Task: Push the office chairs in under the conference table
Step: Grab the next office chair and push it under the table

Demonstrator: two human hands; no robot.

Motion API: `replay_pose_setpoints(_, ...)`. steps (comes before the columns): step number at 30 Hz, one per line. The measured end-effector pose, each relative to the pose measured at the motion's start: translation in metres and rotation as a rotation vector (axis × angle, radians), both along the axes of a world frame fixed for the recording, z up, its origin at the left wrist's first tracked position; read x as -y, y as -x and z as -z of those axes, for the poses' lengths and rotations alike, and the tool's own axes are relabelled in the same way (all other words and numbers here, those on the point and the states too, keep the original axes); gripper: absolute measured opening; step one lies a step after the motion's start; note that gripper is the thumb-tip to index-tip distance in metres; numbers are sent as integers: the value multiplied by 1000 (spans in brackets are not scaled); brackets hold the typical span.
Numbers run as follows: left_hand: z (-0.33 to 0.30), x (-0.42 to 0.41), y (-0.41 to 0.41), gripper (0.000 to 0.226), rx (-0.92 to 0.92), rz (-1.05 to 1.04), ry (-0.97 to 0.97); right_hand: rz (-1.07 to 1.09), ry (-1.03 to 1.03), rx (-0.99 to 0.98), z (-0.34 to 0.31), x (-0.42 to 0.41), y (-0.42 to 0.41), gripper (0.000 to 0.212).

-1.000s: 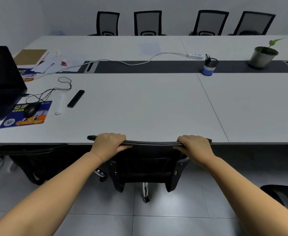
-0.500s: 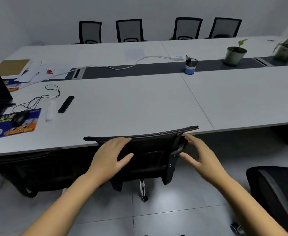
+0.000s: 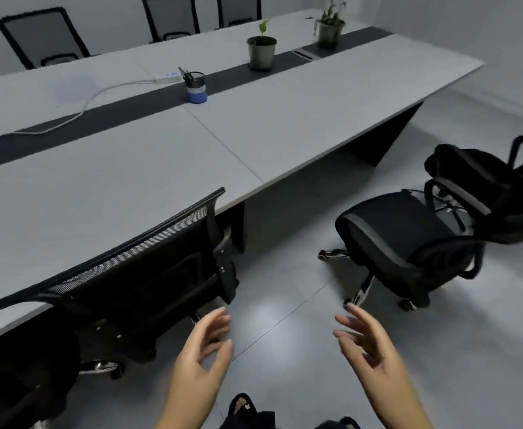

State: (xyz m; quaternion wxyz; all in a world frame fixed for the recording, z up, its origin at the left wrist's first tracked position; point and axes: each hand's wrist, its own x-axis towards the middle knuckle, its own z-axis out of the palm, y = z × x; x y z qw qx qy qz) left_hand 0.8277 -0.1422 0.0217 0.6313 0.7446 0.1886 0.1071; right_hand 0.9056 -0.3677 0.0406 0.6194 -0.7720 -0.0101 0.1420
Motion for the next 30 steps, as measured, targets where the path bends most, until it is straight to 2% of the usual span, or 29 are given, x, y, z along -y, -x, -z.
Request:
replay_pose_setpoints(6, 3, 82, -12, 37, 1, 139, -8, 222, -6, -17, 14, 93, 27, 42)
replay_pose_setpoints(19, 18, 312, -40, 31, -21, 418, -4, 519, 23, -24, 14, 336, 58, 40)
replay_pose_setpoints(25, 17, 372, -83, 31, -17, 489, -40, 577, 1, -26, 21, 393, 35, 40)
replay_pose_setpoints(30, 21, 415, -142, 42, -22, 529, -75, 576, 14, -13, 28, 433, -16, 41)
